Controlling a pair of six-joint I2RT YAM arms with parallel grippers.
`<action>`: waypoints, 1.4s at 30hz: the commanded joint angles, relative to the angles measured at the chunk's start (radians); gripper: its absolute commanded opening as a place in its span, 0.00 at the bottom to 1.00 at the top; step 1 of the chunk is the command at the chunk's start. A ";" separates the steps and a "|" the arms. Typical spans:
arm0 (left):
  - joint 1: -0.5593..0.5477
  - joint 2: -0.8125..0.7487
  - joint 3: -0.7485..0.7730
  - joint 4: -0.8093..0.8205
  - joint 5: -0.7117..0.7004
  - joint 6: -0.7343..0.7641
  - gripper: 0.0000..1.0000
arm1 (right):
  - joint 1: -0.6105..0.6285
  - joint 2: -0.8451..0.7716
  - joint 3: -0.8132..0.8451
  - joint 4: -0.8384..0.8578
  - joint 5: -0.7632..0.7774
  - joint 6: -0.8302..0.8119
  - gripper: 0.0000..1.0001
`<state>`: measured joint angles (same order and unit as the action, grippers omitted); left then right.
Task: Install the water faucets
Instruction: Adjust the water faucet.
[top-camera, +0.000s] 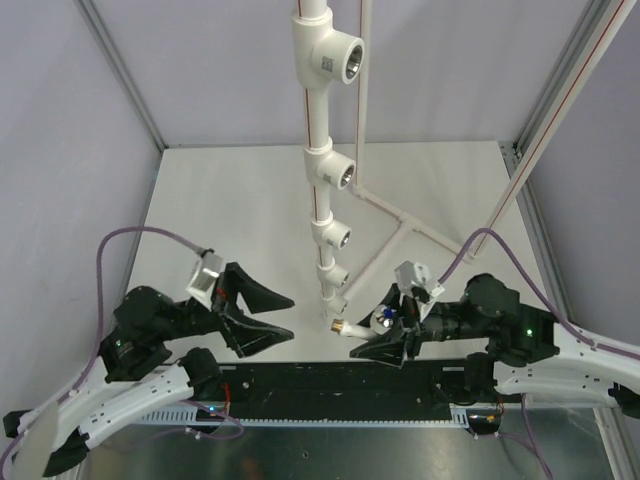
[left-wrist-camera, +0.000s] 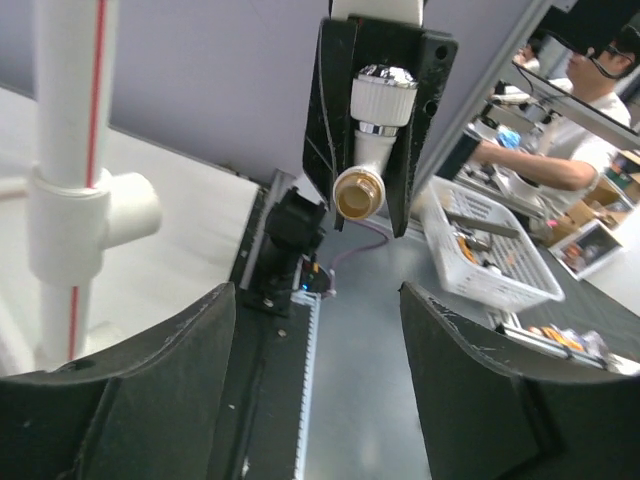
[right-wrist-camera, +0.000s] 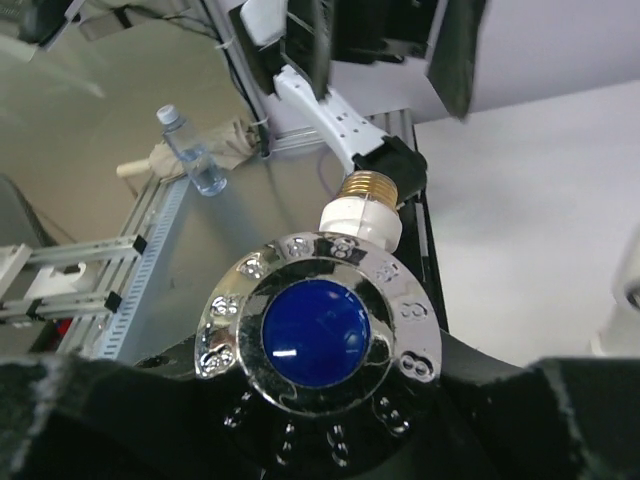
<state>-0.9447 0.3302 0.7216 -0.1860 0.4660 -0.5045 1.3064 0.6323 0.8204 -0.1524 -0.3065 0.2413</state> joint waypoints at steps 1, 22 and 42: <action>-0.054 0.114 0.072 0.026 0.080 -0.005 0.67 | 0.026 0.107 0.097 0.126 -0.083 -0.117 0.00; -0.169 0.277 0.138 0.144 0.087 0.029 0.70 | 0.039 0.184 0.114 0.197 -0.039 -0.095 0.00; -0.171 0.255 0.098 0.228 -0.059 0.009 0.00 | 0.045 0.065 0.090 0.133 0.174 -0.068 0.72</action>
<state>-1.1088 0.6212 0.8242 -0.0616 0.4858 -0.4892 1.3422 0.7696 0.8867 -0.0498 -0.2401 0.1642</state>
